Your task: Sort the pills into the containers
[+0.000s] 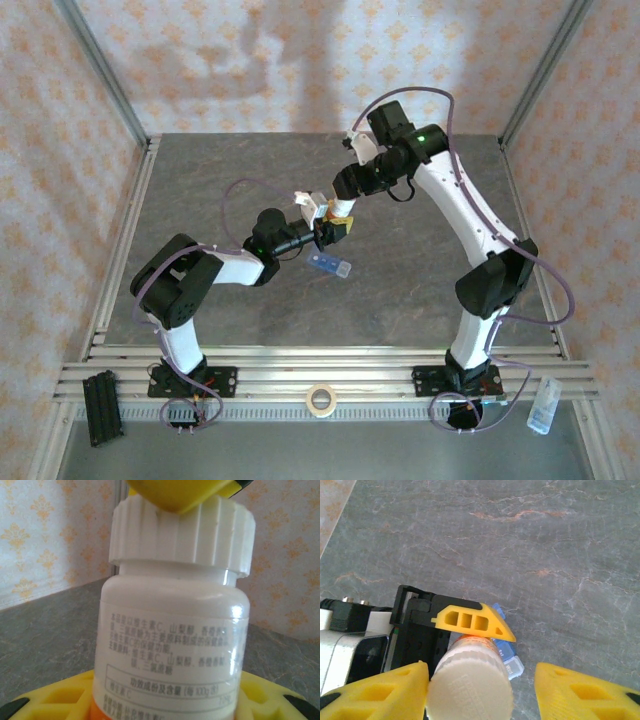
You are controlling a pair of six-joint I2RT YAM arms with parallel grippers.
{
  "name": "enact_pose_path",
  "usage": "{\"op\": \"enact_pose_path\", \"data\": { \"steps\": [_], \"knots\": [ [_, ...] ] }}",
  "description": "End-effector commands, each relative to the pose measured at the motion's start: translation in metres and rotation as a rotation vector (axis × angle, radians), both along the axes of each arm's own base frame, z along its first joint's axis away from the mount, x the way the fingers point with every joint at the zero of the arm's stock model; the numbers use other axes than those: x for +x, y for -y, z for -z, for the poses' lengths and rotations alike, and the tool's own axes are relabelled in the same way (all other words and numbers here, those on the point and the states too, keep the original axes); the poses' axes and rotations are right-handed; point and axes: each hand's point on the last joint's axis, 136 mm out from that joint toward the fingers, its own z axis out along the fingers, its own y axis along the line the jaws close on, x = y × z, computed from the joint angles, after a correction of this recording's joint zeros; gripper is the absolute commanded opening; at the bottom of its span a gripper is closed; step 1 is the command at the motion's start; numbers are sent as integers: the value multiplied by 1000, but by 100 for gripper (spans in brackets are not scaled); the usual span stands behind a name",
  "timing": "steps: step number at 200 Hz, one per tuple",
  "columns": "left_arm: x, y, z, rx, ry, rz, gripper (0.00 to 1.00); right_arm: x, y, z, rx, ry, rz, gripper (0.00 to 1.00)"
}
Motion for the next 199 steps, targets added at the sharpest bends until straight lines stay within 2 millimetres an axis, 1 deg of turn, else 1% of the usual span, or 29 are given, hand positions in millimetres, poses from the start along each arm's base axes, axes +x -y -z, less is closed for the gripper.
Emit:
{"op": "enact_pose_path", "data": {
  "steps": [1,25,42,67,88,108,126,144,165,189,199],
  "knots": [
    [1,0,-32,-55,72,8,0,-3,3,6,-18,-20,0,49],
    [2,0,-35,-62,75,3,0,-4,3,11,-5,-42,42,46],
    [5,-2,-40,-70,83,-17,0,-2,4,17,11,-71,120,44],
    [8,-7,-47,-66,114,-78,0,4,8,27,35,-107,290,42],
    [10,-10,-49,-40,155,-141,0,7,12,34,41,-120,449,41],
    [11,-10,-50,-18,189,-198,0,7,5,41,69,-119,541,41],
    [11,-7,-48,-3,204,-222,0,4,-3,50,67,-121,578,41],
    [12,-6,-46,1,203,-233,0,3,-7,50,63,-112,597,42],
    [14,-7,-41,2,193,-243,0,8,-4,41,54,-86,617,44],
    [16,-9,-35,-1,174,-248,0,19,0,16,84,-56,624,50],
    [18,-10,-33,-8,163,-248,0,25,0,1,114,-46,621,56]
  ]
}}
